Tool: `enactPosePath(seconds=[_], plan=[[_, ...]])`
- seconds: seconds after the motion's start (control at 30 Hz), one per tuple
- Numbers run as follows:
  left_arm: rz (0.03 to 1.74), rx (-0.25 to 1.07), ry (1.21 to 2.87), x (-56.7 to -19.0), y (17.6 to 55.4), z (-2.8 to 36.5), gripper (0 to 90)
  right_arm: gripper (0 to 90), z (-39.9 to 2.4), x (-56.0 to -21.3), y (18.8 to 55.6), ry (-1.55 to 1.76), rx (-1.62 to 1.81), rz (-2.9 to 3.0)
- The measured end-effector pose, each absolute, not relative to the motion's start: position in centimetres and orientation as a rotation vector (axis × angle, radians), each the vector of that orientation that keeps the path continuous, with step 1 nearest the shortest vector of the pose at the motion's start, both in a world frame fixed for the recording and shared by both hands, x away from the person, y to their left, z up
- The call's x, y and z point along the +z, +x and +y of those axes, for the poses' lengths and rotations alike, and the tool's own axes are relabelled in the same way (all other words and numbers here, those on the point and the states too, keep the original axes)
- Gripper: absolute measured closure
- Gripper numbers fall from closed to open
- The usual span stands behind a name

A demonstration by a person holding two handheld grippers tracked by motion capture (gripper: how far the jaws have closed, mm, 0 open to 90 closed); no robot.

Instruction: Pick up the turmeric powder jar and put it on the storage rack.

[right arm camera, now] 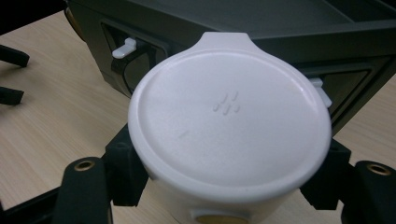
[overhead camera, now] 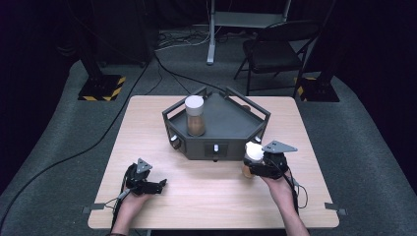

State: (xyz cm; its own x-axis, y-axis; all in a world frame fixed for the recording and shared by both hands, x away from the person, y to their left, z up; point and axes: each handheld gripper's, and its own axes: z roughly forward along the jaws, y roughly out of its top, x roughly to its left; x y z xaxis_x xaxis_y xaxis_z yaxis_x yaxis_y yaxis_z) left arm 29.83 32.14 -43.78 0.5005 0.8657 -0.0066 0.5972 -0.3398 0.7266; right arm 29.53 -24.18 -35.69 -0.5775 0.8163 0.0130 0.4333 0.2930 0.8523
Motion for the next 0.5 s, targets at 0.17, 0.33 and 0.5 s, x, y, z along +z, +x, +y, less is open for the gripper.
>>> enactPosePath(seconds=[0.17,0.33,0.5], plan=[[1.195,0.507,2.064,-43.8,29.8,32.1,2.4,29.3,-24.4,-34.9,29.6,1.116,1.215,2.132],[1.195,0.507,2.064,-43.8,29.8,32.1,2.4,29.3,-24.7,-34.0,29.6,1.114,1.221,2.119],[1.195,0.506,2.065,-43.8,29.8,32.1,2.4,29.4,-24.9,-33.1,29.7,1.105,1.220,2.106]])
